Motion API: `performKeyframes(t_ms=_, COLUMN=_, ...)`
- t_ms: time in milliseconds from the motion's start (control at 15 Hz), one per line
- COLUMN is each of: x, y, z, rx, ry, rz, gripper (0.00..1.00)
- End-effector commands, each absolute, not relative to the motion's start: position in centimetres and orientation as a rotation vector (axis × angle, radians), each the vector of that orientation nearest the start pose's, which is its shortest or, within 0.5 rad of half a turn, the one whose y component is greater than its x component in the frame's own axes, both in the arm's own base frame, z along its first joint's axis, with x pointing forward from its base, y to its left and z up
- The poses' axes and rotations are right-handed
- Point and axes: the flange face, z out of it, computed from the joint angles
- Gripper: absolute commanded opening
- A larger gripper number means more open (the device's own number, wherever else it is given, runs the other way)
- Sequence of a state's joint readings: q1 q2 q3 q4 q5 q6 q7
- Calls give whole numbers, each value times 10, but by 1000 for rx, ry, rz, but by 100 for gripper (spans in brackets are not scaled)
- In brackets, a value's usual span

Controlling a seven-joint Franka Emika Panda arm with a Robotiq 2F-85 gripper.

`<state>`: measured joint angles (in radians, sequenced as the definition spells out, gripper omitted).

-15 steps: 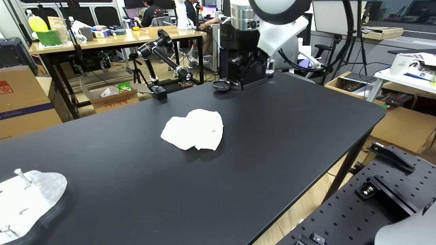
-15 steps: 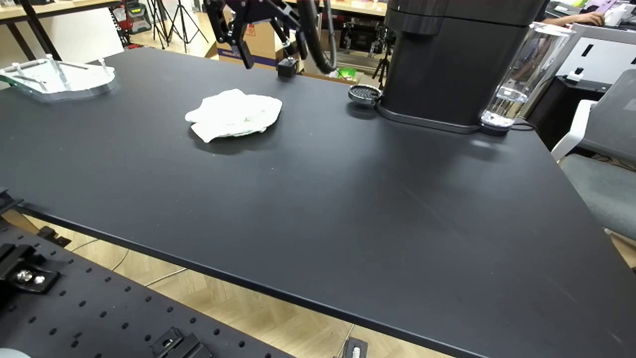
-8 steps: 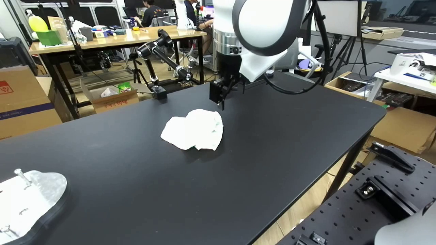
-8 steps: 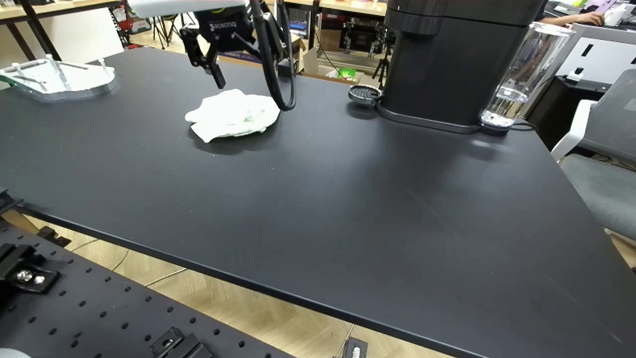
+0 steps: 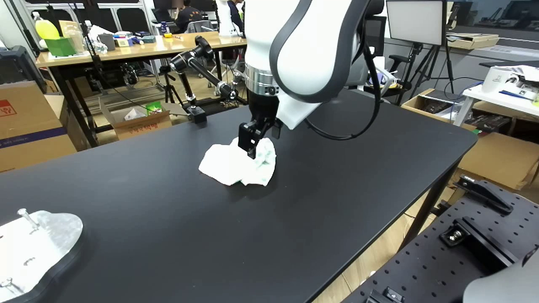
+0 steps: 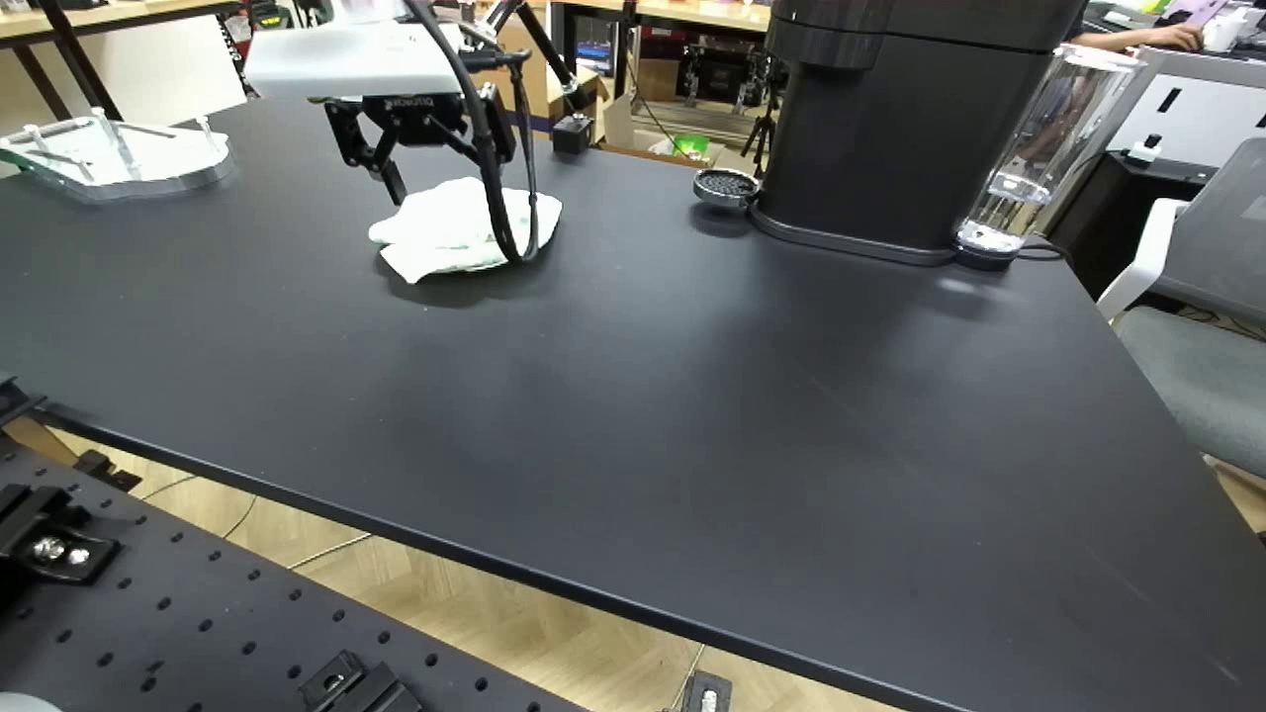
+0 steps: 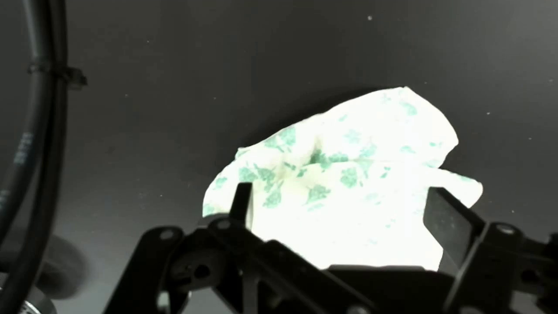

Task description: Hang the towel on the metallic object

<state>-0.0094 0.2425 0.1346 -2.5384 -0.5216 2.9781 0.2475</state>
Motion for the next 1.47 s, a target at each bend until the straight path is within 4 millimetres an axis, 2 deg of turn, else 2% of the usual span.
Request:
performKeyframes(t_ms=0, x=472, y=102, z=182, rx=-3100, ry=-643, rz=-307, gripper=100)
performKeyframes(t_ms=333, x=487, y=96, z=162, rx=-3115, ry=-684, rz=-248, gripper=100)
performKeyframes(t_ms=400, x=491, y=95, z=160, rx=-3117, ry=-682, rz=-244, gripper=96)
performKeyframes(t_ms=467, x=494, y=93, z=158, rx=-3120, ry=-674, rz=-244, gripper=74)
performKeyframes(t_ms=600, x=499, y=91, z=156, rx=-3121, ry=-664, rz=-247, gripper=70)
performKeyframes(t_ms=1000, x=505, y=92, z=155, rx=-3113, ry=-672, rz=-260, gripper=27)
performKeyframes(t_ms=1267, x=505, y=91, z=165, rx=-3135, ry=-654, rz=-244, gripper=2)
performKeyframes(t_ms=1400, x=500, y=89, z=178, rx=-3163, ry=-624, rz=-225, gripper=0)
